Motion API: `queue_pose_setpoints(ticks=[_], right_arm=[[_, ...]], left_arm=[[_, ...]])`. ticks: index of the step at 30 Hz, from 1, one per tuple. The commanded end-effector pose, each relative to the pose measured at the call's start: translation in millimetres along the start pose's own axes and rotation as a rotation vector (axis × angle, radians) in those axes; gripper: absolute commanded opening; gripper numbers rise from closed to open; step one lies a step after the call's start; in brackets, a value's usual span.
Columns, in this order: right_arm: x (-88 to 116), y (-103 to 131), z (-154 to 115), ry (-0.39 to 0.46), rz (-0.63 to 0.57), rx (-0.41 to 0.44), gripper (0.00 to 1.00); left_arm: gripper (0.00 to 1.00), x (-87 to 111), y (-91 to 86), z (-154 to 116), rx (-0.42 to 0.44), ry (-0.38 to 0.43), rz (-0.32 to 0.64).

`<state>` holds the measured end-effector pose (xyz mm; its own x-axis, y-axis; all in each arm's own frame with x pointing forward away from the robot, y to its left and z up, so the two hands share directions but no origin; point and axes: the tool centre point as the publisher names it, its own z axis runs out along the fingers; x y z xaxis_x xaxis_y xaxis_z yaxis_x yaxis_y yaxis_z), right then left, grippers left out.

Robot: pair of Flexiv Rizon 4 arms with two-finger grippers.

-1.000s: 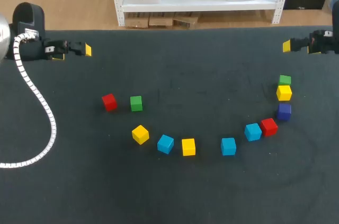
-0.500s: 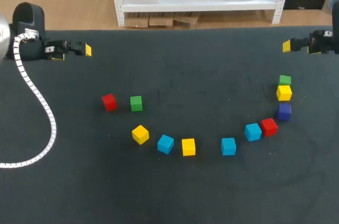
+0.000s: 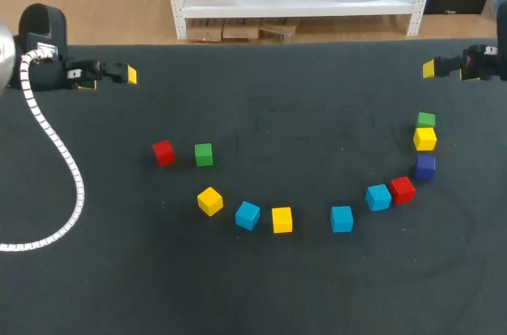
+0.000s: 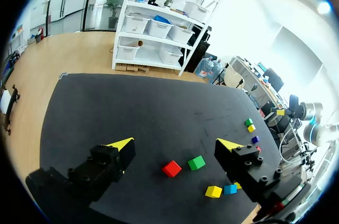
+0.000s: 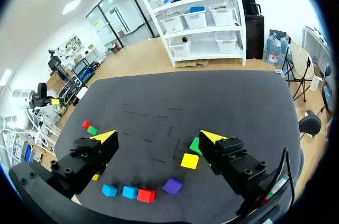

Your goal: Place the blue cubes, place green cubes on the blue cubes, place the yellow cubes on the green cubes, then place the red cubes on the yellow cubes, and place purple cube on the red cubes.

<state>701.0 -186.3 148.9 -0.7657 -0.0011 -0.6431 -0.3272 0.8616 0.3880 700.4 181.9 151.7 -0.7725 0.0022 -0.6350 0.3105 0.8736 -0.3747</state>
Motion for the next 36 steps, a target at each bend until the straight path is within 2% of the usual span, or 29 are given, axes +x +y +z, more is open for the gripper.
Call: queue_pose_setpoints(ticks=[1,4,9,19,22,23,24,25,26,30,36], right_arm=[[0,0,0,0.0,0.0,0.002,1.0],[0,0,0,0.0,0.0,0.002,1.0],[2,5,-21,0.004,-0.062,0.091,1.0],[19,60,-25,0.122,-0.306,0.077,1.0],[33,76,-24,0.195,-0.437,0.102,1.0],[39,79,-23,0.237,-0.482,0.1,1.0],[44,81,-23,0.243,-0.512,0.074,1.0],[52,84,-22,0.288,-0.552,0.103,1.0],[59,85,-21,0.303,-0.596,0.072,1.0],[83,85,-14,0.391,-0.726,0.094,1.0],[113,91,-9,0.493,-0.902,0.035,1.0]], left_arm=[[1.0,1.2,2.4,0,0.011,-0.006,0.002],[1.0,1.2,2.4,0,0.011,-0.006,0.002],[1.0,1.2,2.4,0,0.011,-0.006,0.002],[1.0,1.2,2.4,0,0.011,-0.006,0.002],[1.0,1.2,2.4,0,0.011,-0.006,0.002],[1.0,1.2,2.4,0,0.011,-0.006,0.002],[1.0,1.2,2.4,0,0.011,-0.006,0.002],[1.0,1.2,2.4,0,0.011,-0.006,0.002],[1.0,1.2,2.4,0,0.011,-0.006,0.002],[1.0,1.2,2.4,0,0.011,-0.006,0.002],[1.0,1.2,2.4,0,0.011,-0.006,0.002]])
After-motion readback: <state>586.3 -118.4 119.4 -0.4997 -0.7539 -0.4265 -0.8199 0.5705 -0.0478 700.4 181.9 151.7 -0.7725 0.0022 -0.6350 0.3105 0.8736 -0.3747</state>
